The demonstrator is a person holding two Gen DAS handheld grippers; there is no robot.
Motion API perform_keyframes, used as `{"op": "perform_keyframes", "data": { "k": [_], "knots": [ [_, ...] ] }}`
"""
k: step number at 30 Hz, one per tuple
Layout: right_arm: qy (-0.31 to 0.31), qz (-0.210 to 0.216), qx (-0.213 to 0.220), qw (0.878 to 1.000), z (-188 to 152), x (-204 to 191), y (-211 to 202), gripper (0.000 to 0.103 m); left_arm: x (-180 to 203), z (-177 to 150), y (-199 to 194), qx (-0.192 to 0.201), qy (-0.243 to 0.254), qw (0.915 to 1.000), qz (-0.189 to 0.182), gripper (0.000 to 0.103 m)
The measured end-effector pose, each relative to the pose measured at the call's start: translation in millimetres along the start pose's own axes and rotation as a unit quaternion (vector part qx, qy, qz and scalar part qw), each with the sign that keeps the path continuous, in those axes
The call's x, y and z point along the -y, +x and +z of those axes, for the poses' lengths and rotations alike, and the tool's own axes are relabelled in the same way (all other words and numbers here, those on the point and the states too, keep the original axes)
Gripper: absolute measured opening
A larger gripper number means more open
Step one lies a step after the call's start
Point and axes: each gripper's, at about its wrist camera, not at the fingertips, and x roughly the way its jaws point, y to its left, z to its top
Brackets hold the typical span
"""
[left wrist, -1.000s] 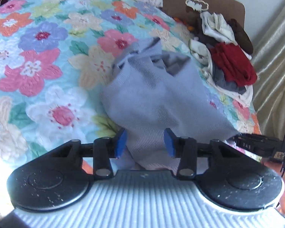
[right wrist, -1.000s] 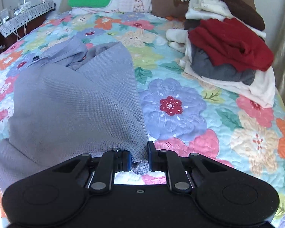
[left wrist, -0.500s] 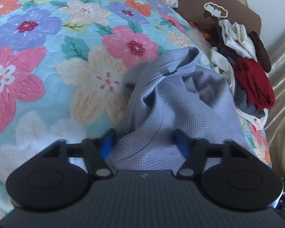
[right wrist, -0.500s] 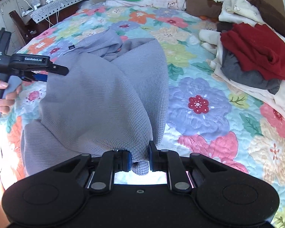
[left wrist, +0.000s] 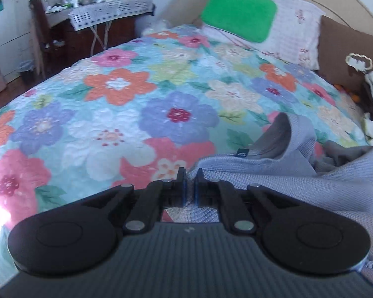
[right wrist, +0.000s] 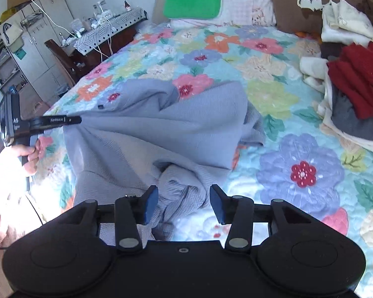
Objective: Fold clothes
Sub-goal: 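Lay the sweatshirt onto the open quilt with both grippers and release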
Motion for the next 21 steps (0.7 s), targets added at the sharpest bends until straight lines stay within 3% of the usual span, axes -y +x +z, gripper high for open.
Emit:
{"op": "perform_keyframes", "data": {
  "k": [5,6,9,13,19,20,21],
  "knots": [
    [0.033,-0.004,-0.012,0.999,49,15,30,0.055,-27,2,5,-0.010,0.015,0.9917,0.127,0.006],
    [0.047,-0.003,-0.016,0.999,60,20,40,0.057,-39,3,12,-0.027,-0.003,0.9907,0.133,0.006],
    [0.074,0.004,-0.031,0.997,89,31,71,0.059,-69,1,25,-0.069,-0.061,0.9913,0.093,0.006],
    [0.048,0.008,-0.066,0.997,119,29,112,0.059,-65,-5,27,-0.069,-0.049,0.9937,0.075,0.005],
    [0.048,-0.049,-0.086,0.994,134,48,157,0.061,-59,-4,26,-0.070,-0.056,0.9956,0.028,0.008],
    [0.053,-0.053,-0.088,0.993,133,55,162,0.064,-60,-5,26,-0.070,-0.062,0.9953,0.024,0.015],
    [0.051,-0.053,-0.089,0.993,128,59,166,0.064,-61,-6,27,-0.074,-0.068,0.9948,0.016,0.029]
  ]
}}
